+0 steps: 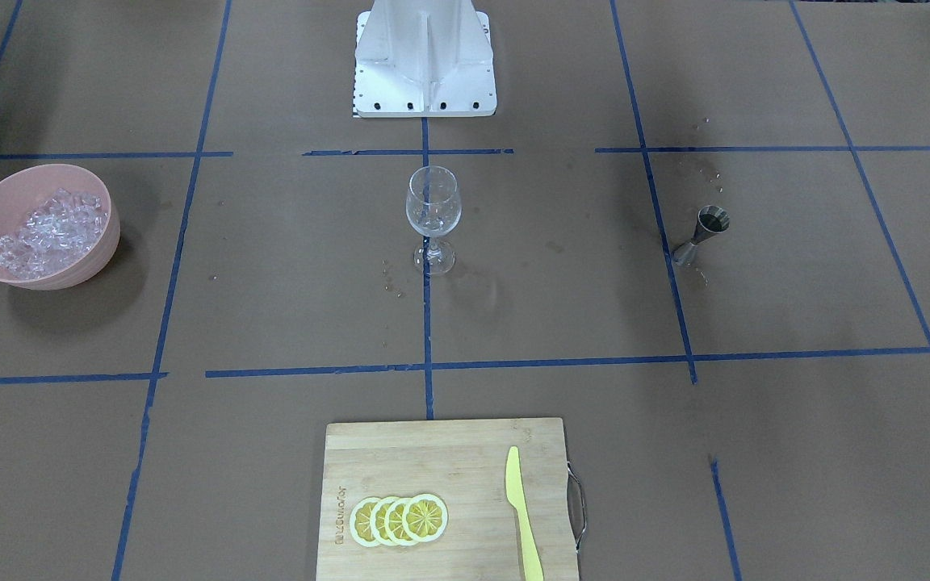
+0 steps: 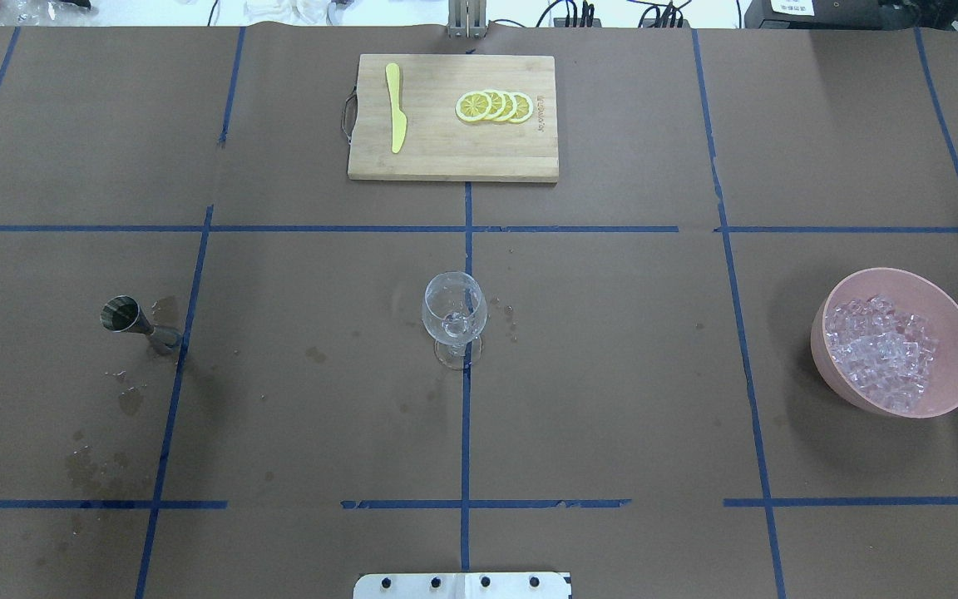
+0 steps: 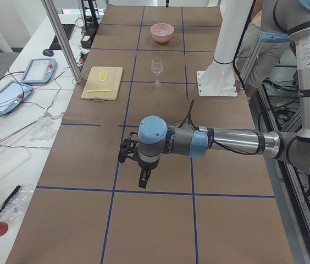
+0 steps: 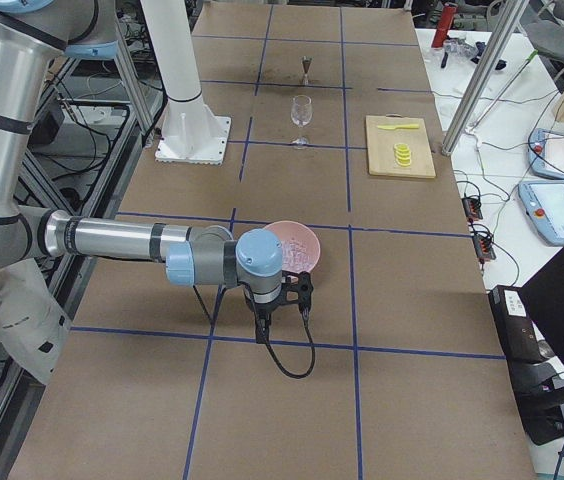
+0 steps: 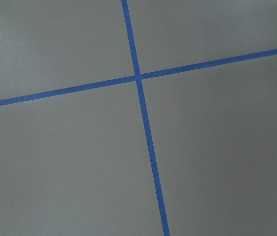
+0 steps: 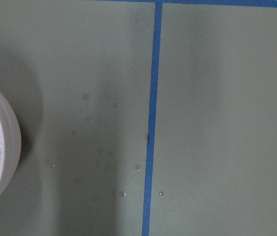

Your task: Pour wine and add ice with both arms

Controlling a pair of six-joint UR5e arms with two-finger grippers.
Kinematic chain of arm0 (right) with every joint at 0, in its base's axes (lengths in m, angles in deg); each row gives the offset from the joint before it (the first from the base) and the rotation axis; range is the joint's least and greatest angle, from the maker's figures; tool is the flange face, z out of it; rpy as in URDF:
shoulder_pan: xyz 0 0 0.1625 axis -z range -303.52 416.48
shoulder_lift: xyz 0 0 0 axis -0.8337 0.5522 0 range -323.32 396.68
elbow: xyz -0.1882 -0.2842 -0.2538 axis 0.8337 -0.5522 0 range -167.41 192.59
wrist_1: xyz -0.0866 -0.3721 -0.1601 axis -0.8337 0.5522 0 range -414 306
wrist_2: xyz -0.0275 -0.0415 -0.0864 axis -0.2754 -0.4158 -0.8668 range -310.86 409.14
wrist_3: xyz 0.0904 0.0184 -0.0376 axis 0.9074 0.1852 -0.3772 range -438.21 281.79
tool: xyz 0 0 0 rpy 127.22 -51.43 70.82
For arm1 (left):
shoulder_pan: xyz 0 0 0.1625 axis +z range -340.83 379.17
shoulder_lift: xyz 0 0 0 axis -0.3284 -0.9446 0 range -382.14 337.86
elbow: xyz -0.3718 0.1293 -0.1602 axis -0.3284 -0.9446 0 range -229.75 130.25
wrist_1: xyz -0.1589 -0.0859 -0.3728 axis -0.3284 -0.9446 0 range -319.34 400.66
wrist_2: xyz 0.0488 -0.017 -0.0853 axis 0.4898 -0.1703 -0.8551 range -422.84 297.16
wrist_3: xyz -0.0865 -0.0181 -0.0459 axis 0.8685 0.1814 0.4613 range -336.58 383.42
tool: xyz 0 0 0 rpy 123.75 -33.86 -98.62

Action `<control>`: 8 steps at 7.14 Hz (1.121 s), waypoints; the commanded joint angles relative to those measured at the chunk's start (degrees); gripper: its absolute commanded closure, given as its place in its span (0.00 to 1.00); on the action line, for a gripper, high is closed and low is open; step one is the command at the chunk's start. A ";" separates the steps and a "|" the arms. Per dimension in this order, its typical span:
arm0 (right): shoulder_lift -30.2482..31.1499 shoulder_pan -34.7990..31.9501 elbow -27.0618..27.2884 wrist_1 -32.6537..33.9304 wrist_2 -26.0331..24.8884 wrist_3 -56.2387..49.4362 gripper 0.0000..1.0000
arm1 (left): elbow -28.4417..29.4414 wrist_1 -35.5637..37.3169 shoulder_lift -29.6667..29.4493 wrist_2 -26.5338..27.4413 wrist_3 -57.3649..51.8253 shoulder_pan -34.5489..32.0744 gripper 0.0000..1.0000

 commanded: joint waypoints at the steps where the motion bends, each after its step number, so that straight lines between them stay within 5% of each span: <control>1: -0.05 0.09 -0.28 -0.04 0.00 0.09 0.00 | -0.67 0.01 0.09 0.09 0.00 -0.01 0.00; 5: -0.75 0.18 0.94 -0.30 1.13 0.18 0.00 | -2.34 -0.17 -0.09 0.18 0.00 0.17 0.00; 8: -6.26 0.09 1.91 -1.36 5.45 1.23 0.00 | -0.86 -16.70 -1.05 0.00 0.52 -0.01 0.00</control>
